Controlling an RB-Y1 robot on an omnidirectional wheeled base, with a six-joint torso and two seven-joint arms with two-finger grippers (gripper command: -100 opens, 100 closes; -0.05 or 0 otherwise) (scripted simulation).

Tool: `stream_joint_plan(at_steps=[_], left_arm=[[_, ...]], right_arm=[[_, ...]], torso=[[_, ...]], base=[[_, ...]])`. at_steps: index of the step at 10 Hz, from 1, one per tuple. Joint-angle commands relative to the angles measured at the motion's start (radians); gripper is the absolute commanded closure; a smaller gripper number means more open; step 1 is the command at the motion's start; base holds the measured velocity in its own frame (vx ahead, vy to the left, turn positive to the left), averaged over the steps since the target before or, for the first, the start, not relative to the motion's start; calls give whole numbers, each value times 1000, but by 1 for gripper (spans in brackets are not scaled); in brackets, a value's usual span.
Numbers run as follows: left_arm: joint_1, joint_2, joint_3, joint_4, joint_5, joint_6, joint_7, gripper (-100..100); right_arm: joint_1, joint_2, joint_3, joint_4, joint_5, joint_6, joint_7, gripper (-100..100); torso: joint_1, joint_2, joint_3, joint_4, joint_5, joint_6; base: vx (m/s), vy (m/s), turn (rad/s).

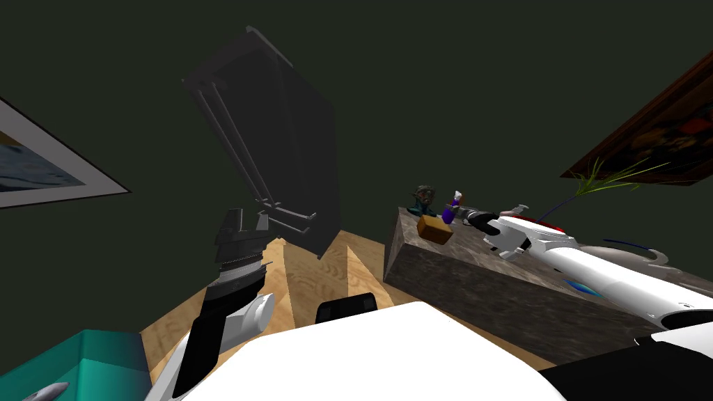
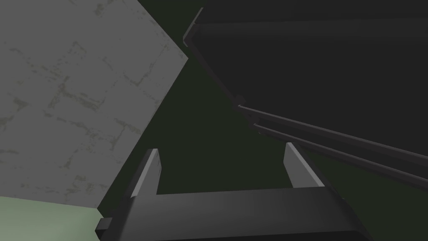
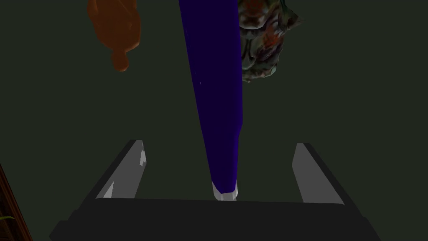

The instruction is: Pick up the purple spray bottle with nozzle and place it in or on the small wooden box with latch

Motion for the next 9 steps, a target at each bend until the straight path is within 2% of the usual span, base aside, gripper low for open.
stream_joint_plan(at_steps=[1, 9], left_arm=[[0, 0, 0, 0, 0, 0, 0, 0], [0, 0, 0, 0, 0, 0, 0, 0]], right_arm=[[11, -41, -1, -19, -23, 8, -20, -100], [56, -205, -5, -96, -113, 39, -98, -100]], torso=[[0, 0, 0, 0, 0, 0], [0, 1, 0, 0, 0, 0]], base=[[-5, -5, -87], [-9, -6, -68]])
